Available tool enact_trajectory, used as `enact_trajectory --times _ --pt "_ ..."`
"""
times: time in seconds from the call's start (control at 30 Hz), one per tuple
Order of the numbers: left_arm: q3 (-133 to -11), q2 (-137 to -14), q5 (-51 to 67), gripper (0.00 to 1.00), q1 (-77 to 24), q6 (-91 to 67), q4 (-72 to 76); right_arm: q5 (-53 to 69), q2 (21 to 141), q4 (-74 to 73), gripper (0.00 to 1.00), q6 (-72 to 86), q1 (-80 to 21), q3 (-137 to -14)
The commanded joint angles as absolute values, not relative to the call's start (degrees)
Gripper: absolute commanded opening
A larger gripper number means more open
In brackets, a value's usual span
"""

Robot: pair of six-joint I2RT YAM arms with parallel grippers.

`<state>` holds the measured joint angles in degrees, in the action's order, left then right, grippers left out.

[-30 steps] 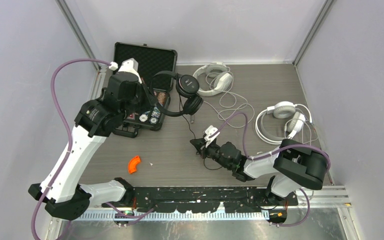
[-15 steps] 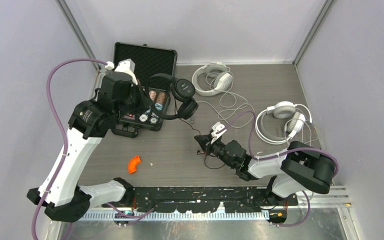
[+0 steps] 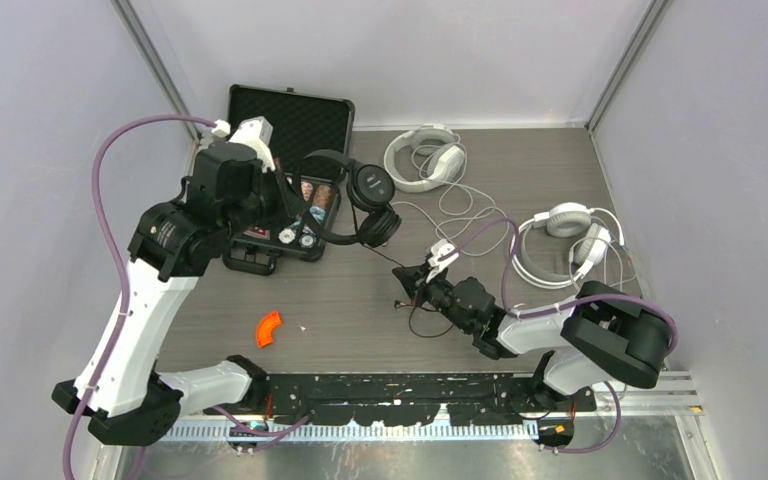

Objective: Wrap the headphones
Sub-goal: Wrap the headphones cable around the headphones.

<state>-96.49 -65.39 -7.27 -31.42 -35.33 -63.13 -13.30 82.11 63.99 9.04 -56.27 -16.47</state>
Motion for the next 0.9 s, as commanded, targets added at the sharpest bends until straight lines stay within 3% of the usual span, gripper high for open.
enact_trajectory --times 0.0,0.2,0.5,0.73,0.87 --pt "-99.15 -63.01 -2.46 0.00 -31.11 -27.19 -62.04 -13.19 80.44 65.11 0.00 11.36 -54.69 -15.86" --pt "-91.35 -59.29 3.95 0.00 -31.11 -12.01 -60.15 -9.38 73.33 55.21 0.00 13.80 -52.72 -18.32" --pt "-84.08 -59.20 9.12 0.00 -31.20 4.52 -64.27 -1.38 55.71 24.22 0.00 15.24 -49.23 -27.60" --pt "-78.17 -57.83 7.95 0.00 -31.90 7.95 -59.91 5.19 55.34 -2.02 0.00 16.19 -48.41 -42.15" --pt "-72.27 -56.31 8.52 0.00 -33.08 7.74 -53.91 6.30 57.55 -9.56 0.00 19.29 -48.39 -48.43"
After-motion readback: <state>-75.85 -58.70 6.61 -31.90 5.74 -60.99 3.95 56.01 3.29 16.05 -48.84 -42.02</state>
